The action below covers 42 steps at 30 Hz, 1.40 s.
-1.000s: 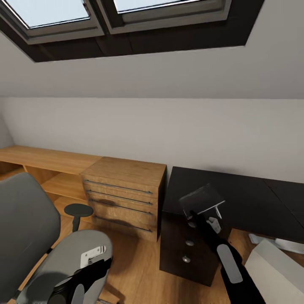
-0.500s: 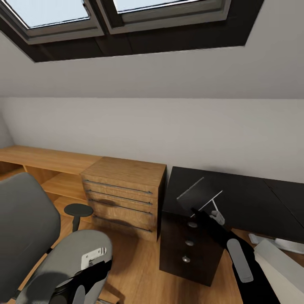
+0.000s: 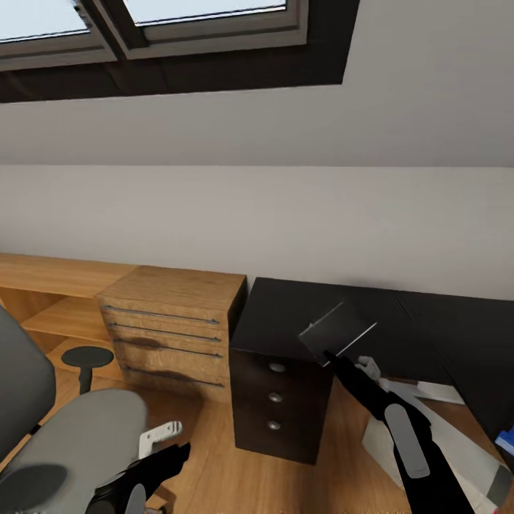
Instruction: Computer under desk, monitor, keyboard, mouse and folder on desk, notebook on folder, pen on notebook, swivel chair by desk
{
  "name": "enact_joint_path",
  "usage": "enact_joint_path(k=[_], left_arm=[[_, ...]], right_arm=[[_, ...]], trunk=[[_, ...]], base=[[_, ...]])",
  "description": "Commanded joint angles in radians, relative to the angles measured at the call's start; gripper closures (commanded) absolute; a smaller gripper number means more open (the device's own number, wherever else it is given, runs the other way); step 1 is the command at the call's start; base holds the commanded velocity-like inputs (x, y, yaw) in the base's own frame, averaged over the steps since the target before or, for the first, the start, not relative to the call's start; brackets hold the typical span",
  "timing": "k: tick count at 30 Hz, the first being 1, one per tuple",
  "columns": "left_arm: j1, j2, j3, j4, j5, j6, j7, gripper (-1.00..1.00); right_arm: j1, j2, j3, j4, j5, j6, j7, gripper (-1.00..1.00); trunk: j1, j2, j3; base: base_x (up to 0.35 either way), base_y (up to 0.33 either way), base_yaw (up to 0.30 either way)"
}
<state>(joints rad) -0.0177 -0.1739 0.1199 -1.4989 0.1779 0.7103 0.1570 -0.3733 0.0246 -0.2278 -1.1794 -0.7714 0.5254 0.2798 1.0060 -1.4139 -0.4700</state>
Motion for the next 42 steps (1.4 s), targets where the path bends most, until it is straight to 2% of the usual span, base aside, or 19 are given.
enact_joint_path(k=[1, 10, 19, 33, 35, 36, 37, 42], left_arm=[[-0.001, -0.001, 0.001, -0.001, 0.011, 0.005, 0.006, -1.0], [-0.001, -0.001, 0.001, -0.001, 0.011, 0.005, 0.006, -1.0], [-0.001, -0.001, 0.001, -0.001, 0.011, 0.006, 0.006, -1.0], [-0.001, -0.001, -0.001, 0.002, 0.011, 0.005, 0.006, -1.0], [-0.001, -0.001, -0.015, 0.02, 0.011, 0.004, 0.008, -1.0], [-0.001, -0.001, -0.034, 0.037, 0.01, 0.003, 0.01, -1.0], [-0.001, -0.001, -0.07, 0.067, 0.011, 0.002, 0.014, -1.0], [-0.001, -0.001, -0.087, 0.114, 0.013, -0.001, 0.013, -1.0]], right_arm=[[-0.001, 0.001, -0.004, 0.0, -0.005, 0.009, 0.004, 1.0], [-0.001, -0.015, -0.004, 0.004, -0.007, 0.01, 0.022, 1.0], [0.008, -0.017, -0.004, 0.006, -0.008, 0.01, 0.032, 1.0], [0.008, -0.017, -0.004, 0.006, -0.008, 0.01, 0.035, 1.0], [0.008, -0.017, -0.004, 0.006, -0.008, 0.01, 0.035, 1.0], [0.008, -0.016, -0.004, 0.006, -0.009, 0.01, 0.035, 1.0], [0.008, -0.017, -0.004, 0.003, -0.009, 0.01, 0.035, 1.0], [0.008, -0.018, -0.004, -0.001, -0.013, 0.011, 0.044, 1.0]], trunk=[[0.0, -0.001, -0.001], [0.0, -0.001, -0.001], [0.0, -0.001, -0.001], [0.0, -0.001, -0.001], [0.0, -0.001, -0.001], [0.0, -0.001, -0.001], [0.0, -0.001, -0.001], [0.0, -0.001, -0.001]], base=[[-0.202, -0.201, -0.045], [-0.29, -0.068, -0.012], [-0.315, -0.003, 0.0], [-0.036, 0.0, 0.0], [0.0, 0.0, -0.008], [0.0, 0.0, -0.088], [0.0, 0.0, -0.21], [0.0, 0.0, -0.243]])
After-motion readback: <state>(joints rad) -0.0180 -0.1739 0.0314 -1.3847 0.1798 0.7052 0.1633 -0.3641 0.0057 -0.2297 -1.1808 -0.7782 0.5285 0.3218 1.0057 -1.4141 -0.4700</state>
